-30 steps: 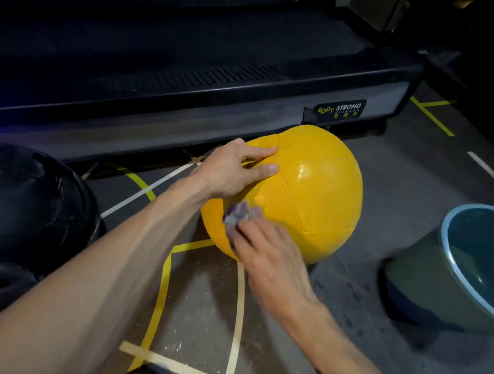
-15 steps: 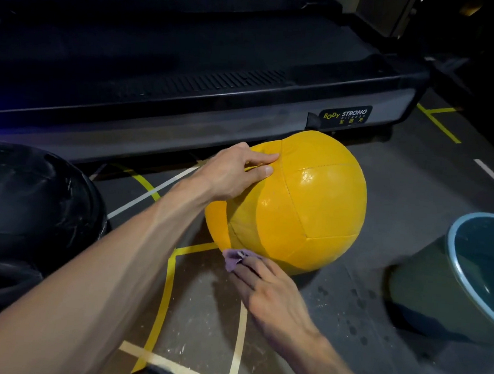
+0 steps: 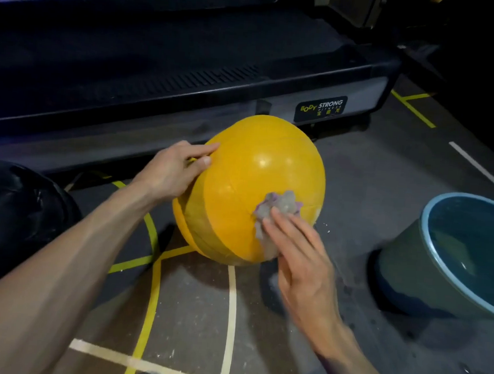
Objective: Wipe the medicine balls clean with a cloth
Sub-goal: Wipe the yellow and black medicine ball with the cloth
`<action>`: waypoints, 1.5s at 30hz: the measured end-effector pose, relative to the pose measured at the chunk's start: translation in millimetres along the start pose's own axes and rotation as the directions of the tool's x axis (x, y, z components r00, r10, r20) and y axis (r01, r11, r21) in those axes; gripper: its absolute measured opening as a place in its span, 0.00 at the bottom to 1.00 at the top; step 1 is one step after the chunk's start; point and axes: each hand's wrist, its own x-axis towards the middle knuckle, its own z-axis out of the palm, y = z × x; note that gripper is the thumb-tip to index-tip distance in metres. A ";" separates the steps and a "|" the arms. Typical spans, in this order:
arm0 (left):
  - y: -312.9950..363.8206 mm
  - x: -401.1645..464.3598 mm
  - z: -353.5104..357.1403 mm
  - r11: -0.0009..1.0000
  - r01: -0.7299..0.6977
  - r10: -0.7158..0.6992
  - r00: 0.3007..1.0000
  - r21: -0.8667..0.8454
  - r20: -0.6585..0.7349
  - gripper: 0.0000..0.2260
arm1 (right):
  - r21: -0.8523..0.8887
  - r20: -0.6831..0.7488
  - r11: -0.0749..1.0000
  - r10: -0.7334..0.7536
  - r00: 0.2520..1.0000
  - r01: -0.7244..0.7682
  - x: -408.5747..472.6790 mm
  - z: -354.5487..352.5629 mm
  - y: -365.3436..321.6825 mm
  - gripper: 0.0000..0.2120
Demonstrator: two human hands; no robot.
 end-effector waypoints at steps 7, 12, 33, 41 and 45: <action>51.3 -16.6 -17.8 0.977 -0.202 0.188 0.967 -0.072 -0.172 0.23 | 0.068 -0.007 0.996 -0.052 0.999 0.053 12.4 25.4 -14.1 0.29; 45.5 -18.4 -4.3 0.976 -0.149 0.158 0.986 0.161 -0.047 0.33 | -0.019 0.061 0.970 -0.240 0.969 0.242 21.5 25.6 -8.0 0.21; 3.1 -38.8 -13.5 0.997 -0.064 0.060 0.991 -0.037 -0.116 0.27 | 0.405 -0.049 0.659 0.707 0.705 -0.633 37.5 41.7 9.9 0.14; -17.6 -43.8 -22.6 0.997 -0.008 -0.003 0.991 -0.083 -0.134 0.33 | 0.465 0.027 0.536 0.787 0.617 -0.705 42.1 54.0 -16.6 0.16; -24.5 -45.7 -24.6 0.997 -0.003 -0.009 0.990 -0.083 -0.137 0.33 | 0.417 -0.009 0.785 0.507 0.862 -0.458 25.2 58.9 -36.2 0.26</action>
